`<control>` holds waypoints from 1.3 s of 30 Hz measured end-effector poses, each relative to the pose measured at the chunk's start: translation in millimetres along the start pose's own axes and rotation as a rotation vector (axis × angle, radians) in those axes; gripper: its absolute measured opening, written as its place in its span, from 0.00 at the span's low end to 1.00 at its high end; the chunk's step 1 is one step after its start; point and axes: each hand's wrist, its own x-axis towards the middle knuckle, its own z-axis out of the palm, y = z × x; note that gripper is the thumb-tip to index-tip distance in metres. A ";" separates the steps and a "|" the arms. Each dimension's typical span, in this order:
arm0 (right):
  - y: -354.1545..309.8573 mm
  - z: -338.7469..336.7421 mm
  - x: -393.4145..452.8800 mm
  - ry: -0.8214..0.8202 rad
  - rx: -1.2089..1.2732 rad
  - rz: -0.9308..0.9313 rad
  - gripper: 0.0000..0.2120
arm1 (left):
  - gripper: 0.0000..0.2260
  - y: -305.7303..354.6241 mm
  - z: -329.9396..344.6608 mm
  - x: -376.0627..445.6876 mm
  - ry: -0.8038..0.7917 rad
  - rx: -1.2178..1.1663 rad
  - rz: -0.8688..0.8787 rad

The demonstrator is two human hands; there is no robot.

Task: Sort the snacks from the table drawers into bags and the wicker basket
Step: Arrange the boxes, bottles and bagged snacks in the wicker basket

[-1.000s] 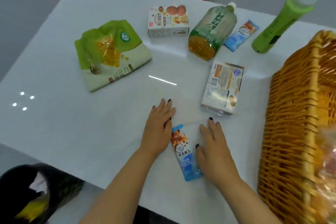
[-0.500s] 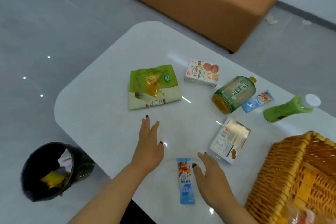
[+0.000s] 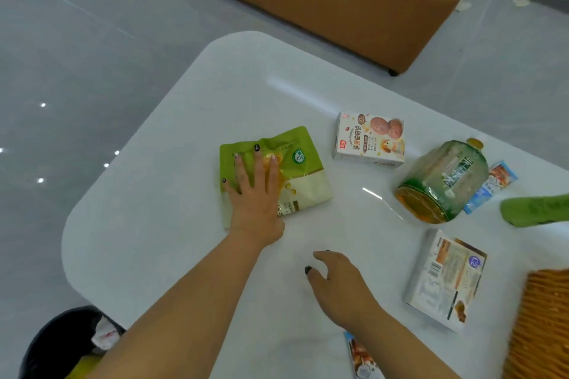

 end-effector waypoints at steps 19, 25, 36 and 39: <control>-31.9 -61.6 -14.2 0.198 0.145 0.065 0.19 | 0.31 -22.7 -77.0 -20.1 0.305 -0.886 0.016; -36.5 -94.6 -33.0 0.274 0.386 -0.017 0.26 | 0.10 26.6 -136.0 -65.6 0.095 -1.266 -0.302; 46.9 -167.4 -61.4 0.101 1.218 -0.091 0.27 | 0.10 146.6 -170.6 -99.2 -0.373 -1.643 -0.281; 79.5 -170.7 -82.4 0.186 1.397 -0.065 0.24 | 0.08 192.3 -171.9 -109.3 -0.367 -1.488 -0.199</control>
